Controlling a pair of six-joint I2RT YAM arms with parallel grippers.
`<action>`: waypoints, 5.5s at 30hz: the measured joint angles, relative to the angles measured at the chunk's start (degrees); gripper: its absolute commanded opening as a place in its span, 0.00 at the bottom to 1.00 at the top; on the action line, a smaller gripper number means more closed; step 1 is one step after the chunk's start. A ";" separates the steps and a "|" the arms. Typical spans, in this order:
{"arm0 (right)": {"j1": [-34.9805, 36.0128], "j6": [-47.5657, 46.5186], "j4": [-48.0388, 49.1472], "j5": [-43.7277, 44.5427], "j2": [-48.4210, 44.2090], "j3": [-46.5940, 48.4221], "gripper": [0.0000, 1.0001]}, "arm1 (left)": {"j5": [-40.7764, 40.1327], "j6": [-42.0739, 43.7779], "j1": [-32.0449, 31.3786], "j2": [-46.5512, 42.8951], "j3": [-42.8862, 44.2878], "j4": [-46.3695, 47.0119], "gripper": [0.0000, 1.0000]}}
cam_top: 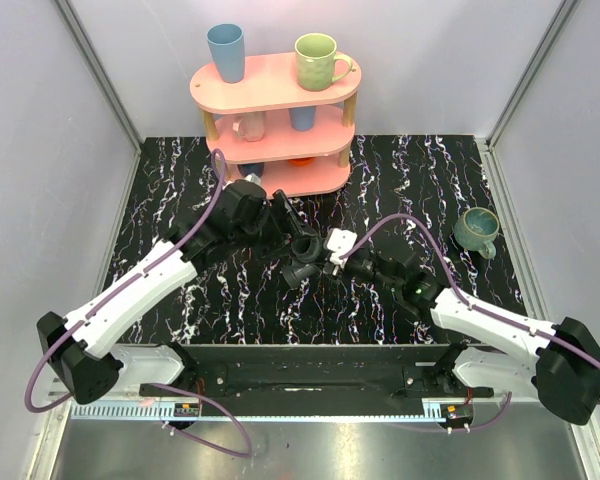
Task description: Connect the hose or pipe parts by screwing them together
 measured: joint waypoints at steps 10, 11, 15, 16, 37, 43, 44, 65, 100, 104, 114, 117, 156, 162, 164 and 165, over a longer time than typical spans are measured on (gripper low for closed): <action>1.01 -0.39 -0.04 0.02 1.57 0.00 0.00 | -1.57 1.60 0.04 3.28 0.24 -1.18 0.65; 1.03 -0.39 -0.04 0.00 1.62 0.00 0.00 | -1.62 1.97 0.04 3.28 0.24 -1.18 0.60; 1.03 -0.28 -1.36 -0.11 1.64 0.28 0.00 | -1.77 5.64 0.17 2.62 -1.53 0.79 0.42; 1.03 -0.26 -2.25 -0.22 1.64 0.50 0.00 | -1.62 6.95 0.17 2.03 -2.89 2.38 0.41; 0.68 5.99 -18.95 -25.75 1.81 6.69 0.00 | 41.75 67.25 0.79 -13.31 -25.22 29.79 0.99; 0.92 5.92 -18.01 -25.44 -1.20 6.67 0.00 | 38.56 66.64 0.26 -18.78 -23.50 32.33 0.99; 0.92 5.95 -17.90 -25.18 -1.51 6.69 0.00 | 36.87 65.85 0.26 -19.34 -22.95 32.39 0.99; 0.96 3.30 -10.62 -10.03 -1.14 4.83 0.00 | -0.07 25.03 0.39 -13.75 -9.70 8.68 0.81; 0.98 5.64 -11.54 -13.07 0.33 5.14 0.61 | 15.17 38.93 2.56 -12.20 -18.03 16.41 0.00; 0.94 6.12 -10.54 -14.10 0.66 5.14 0.69 | 17.27 38.07 2.97 -12.28 -18.05 17.77 0.00; 0.72 5.51 -9.42 -14.95 2.27 5.11 0.09 | 20.15 37.83 3.23 -12.59 -18.14 19.10 0.00; 0.72 5.14 -9.22 -15.26 2.29 5.11 0.00 | 20.83 40.85 3.28 -13.11 -18.45 19.41 0.00; 1.01 -1.25 -3.50 -3.06 -0.61 0.70 0.00 | 7.67 10.16 4.11 -12.15 -12.35 9.92 0.98; 1.29 -2.21 -3.50 -2.56 -0.46 0.68 0.00 | 7.74 8.02 4.11 -10.62 -12.28 10.25 0.96; 1.49 -2.47 -3.52 -2.56 -0.13 0.68 0.00 | 7.78 7.63 4.11 -9.68 -12.28 10.23 0.96; 1.60 -2.54 -3.54 -2.56 0.00 0.70 0.00 | 7.78 7.52 4.11 -9.11 -12.26 10.19 0.94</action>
